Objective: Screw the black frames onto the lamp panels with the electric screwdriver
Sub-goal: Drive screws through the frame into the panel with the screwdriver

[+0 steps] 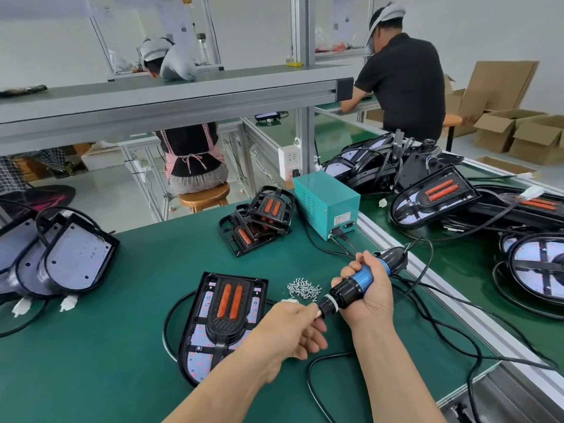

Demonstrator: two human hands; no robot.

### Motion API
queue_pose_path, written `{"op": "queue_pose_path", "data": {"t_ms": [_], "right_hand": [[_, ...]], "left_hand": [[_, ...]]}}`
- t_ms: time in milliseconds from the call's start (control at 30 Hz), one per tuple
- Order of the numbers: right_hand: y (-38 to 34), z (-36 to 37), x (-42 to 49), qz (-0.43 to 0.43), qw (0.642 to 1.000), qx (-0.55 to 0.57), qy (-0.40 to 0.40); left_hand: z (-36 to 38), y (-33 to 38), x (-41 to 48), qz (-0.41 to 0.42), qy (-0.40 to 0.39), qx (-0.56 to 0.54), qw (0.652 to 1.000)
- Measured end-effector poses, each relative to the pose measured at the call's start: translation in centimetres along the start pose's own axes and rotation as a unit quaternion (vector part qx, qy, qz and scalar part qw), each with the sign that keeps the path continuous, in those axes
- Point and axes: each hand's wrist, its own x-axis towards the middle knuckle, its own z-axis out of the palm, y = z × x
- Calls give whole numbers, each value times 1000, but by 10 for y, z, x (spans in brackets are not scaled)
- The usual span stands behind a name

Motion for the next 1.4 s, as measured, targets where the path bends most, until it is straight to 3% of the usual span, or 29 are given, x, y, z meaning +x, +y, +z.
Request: {"op": "queue_pose_path", "data": {"t_ms": [100, 167, 200, 267, 300, 333, 367, 400, 500, 533, 600, 667, 700, 733, 800, 833, 900, 967, 1000, 1100, 1133, 1200, 1267, 1333, 1400], "right_hand": [[0, 0, 0, 1, 1000, 2, -1], [-2, 0, 1, -2, 1000, 11, 0], [-3, 0, 2, -3, 1000, 15, 1], [-3, -1, 2, -4, 1000, 11, 4], [-2, -1, 2, -3, 1000, 5, 3], [-2, -1, 1, -2, 1000, 1, 1], [-1, -1, 1, 0, 1000, -3, 1], [-1, 0, 1, 2, 1000, -5, 2], [0, 1, 1, 3, 1000, -4, 4], [0, 1, 1, 2, 1000, -5, 4], [0, 1, 1, 1, 1000, -6, 5], [-1, 1, 1, 1, 1000, -4, 5], [-1, 1, 1, 0, 1000, -2, 4], [-2, 0, 1, -2, 1000, 1, 3], [-2, 0, 2, -2, 1000, 6, 4], [-2, 0, 2, -1, 1000, 4, 5], [-1, 0, 1, 1, 1000, 1, 8], [-1, 1, 1, 1, 1000, -3, 9], [0, 1, 0, 0, 1000, -7, 9], [0, 1, 0, -3, 1000, -10, 8], [0, 1, 0, -2, 1000, -7, 7], [-1, 1, 0, 0, 1000, -2, 6], [-1, 1, 0, 2, 1000, 2, 3], [-1, 1, 0, 1, 1000, 0, 3], [-1, 0, 0, 3, 1000, 3, 6]], "left_hand": [[0, 1, 3, 22, 16, -4, 1000], [3, -1, 4, 118, 84, 151, 978], [4, -5, 5, 184, 123, 274, 936], [4, -13, 6, 315, 185, 467, 805], [2, -18, 7, 362, 196, 502, 761], [2, -20, 7, 372, 195, 510, 751], [2, -21, 6, 353, 189, 494, 772], [2, -21, 5, 312, 186, 450, 816], [5, -12, 2, 119, 93, 178, 972], [6, -8, 2, 62, 47, 84, 993], [4, -3, 1, 22, 4, -12, 1000], [4, -3, 1, 65, 37, 32, 997], [3, -5, 3, 119, 78, 128, 981], [3, -9, 5, 192, 124, 262, 938], [3, -19, 8, 349, 200, 476, 782], [2, -23, 7, 412, 217, 512, 722], [1, -28, 8, 467, 228, 518, 679], [0, -32, 9, 451, 240, 491, 705], [1, -31, 6, 412, 242, 458, 749], [5, -15, -2, 173, 149, 226, 947], [6, -9, -3, 102, 100, 130, 981], [5, -1, -1, 19, 34, 0, 999], [6, 1, 0, 23, 30, -43, 998], [8, -4, 1, 102, 91, 41, 990], [6, -12, 4, 213, 171, 240, 931]]}}
